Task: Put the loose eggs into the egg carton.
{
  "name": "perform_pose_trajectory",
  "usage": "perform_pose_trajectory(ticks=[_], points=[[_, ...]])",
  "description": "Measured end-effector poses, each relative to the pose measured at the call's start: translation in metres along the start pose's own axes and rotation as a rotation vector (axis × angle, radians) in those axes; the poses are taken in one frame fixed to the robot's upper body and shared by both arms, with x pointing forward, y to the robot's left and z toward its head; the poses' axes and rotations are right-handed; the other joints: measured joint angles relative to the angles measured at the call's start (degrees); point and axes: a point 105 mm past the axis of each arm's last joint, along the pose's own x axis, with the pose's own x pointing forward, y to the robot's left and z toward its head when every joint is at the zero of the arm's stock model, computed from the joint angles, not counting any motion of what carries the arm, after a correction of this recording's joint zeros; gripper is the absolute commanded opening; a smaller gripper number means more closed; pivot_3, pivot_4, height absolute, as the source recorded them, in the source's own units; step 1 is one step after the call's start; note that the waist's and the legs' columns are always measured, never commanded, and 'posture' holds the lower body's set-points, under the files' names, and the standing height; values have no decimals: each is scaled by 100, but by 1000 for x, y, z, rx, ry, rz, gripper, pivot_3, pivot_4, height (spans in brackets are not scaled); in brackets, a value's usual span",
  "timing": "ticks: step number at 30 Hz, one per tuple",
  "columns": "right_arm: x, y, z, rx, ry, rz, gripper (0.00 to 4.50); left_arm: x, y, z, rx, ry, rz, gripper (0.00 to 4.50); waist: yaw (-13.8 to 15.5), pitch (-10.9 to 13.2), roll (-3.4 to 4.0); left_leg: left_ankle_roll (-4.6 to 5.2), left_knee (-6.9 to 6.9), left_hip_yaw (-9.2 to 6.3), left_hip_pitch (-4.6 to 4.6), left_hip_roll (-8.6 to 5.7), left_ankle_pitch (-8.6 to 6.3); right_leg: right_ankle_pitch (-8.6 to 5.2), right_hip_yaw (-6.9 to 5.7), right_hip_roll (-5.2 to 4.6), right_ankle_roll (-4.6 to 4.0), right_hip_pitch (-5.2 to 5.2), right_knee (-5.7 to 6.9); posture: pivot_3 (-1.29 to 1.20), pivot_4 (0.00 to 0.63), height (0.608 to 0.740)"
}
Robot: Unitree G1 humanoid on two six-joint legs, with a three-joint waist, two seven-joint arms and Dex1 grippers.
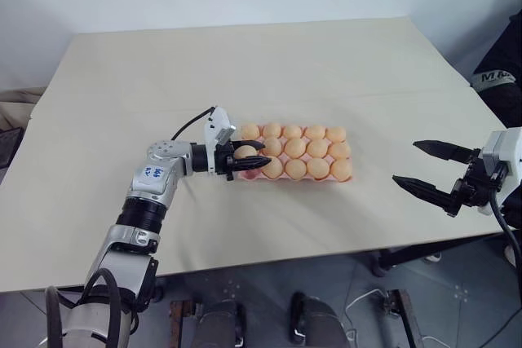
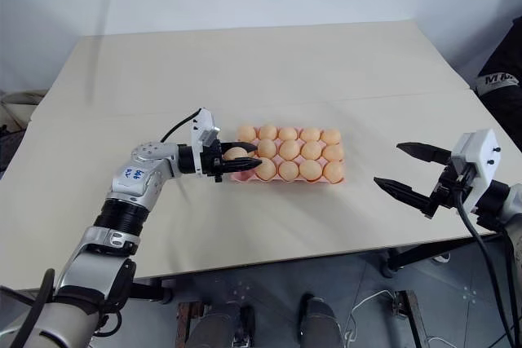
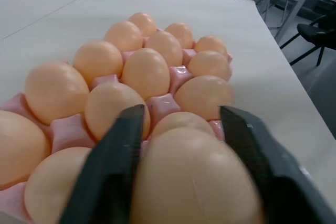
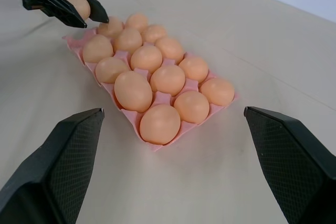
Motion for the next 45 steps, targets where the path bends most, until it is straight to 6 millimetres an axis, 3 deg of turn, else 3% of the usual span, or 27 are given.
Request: perform_pose_trajectory(ticks=[4,11,14,16,20,23,27,32,35,45], points=[[0,0,0,0,0,-1,4500,2,0,0,-2,-7,3,4411,1,0,0,1,0,1,0,0,-1,0,1,0,1,0,-1,0,150,740],[1,-2,3,-8,-8,-2,4500,-3,2,5,8,-13,20,4466,-2,0,0,1,0,2,0,0,-1,0,2,0,1,0,0,0,150,740],[2,-2,5,-14,-14,-2,4500,-14,2,23,64,-37,29,4466,-7,0,-1,-1,0,2,0,4,-2,1,5,-1,1,-1,-2,0,150,740],[2,-2,5,-14,-14,1,4500,-30,4,32,102,-34,58,4466,-27,0,0,-5,-1,4,1,9,-4,0,8,-1,1,-2,-2,0,150,740],[-2,-4,2,-1,3,13,4500,-83,9,37,161,13,154,4466,-63,1,1,-11,-2,15,7,20,-8,0,13,6,-1,-3,-1,0,150,740],[-4,-6,1,3,11,24,4500,-106,8,31,122,25,173,4466,-43,1,1,-6,0,17,6,15,-12,0,16,2,-1,-3,-2,0,150,740],[-8,-14,-3,18,27,12,4500,-157,21,36,81,42,335,4466,-33,2,0,-26,0,17,6,20,-26,1,20,-6,-3,-8,-4,0,150,740],[-2,-21,-1,5,21,21,4500,-185,23,34,63,108,415,4466,-32,2,1,-34,-1,19,5,23,-33,1,23,-7,-3,-9,-7,0,150,740],[3,-23,-5,19,32,33,4500,-192,18,30,9,139,417,4466,-33,3,2,-34,-3,22,3,25,-35,1,25,-6,-3,-14,-10,0,150,740],[12,-27,-7,14,36,61,4500,-185,-15,24,-19,136,228,4466,-76,7,9,-47,-4,35,2,36,-45,0,28,0,-7,-21,-12,0,150,740]])
